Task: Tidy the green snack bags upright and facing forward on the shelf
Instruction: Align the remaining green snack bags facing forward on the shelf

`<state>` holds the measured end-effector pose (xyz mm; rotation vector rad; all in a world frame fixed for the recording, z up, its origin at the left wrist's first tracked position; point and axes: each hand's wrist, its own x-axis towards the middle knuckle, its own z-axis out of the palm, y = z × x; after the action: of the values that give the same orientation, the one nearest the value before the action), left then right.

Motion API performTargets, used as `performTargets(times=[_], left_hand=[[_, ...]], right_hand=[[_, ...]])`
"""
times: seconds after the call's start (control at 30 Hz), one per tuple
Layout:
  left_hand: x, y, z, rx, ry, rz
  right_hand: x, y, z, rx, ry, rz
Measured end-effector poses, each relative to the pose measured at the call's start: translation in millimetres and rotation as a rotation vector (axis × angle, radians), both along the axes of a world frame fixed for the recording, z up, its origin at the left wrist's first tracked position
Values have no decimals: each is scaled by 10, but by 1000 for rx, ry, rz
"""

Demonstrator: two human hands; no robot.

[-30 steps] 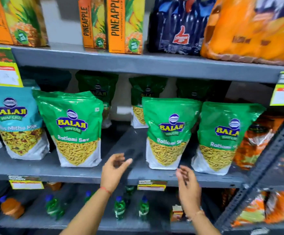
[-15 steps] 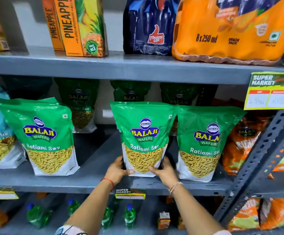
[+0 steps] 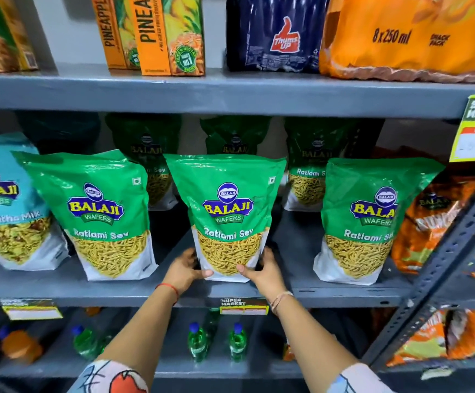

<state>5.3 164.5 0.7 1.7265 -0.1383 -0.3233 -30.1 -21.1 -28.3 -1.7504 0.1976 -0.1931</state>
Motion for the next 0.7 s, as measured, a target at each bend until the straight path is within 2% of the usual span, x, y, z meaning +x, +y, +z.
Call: performTargets(times=[0.07, 0.17, 0.27, 0.37, 0.7], left_hand=[[-38, -3, 98, -80, -39, 54], [72, 36, 285, -397, -148, 246], [163, -2, 527, -642, -109, 304], [248, -111, 593, -689, -119, 309], [401, -248, 690, -721, -12, 606]], right_hand=[[-19, -38, 76, 65, -27, 1], [23, -142, 401, 346, -184, -113], [131, -193, 816, 543, -344, -253], [255, -121, 985, 657, -370, -258], [507, -140, 954, 668, -332, -397]])
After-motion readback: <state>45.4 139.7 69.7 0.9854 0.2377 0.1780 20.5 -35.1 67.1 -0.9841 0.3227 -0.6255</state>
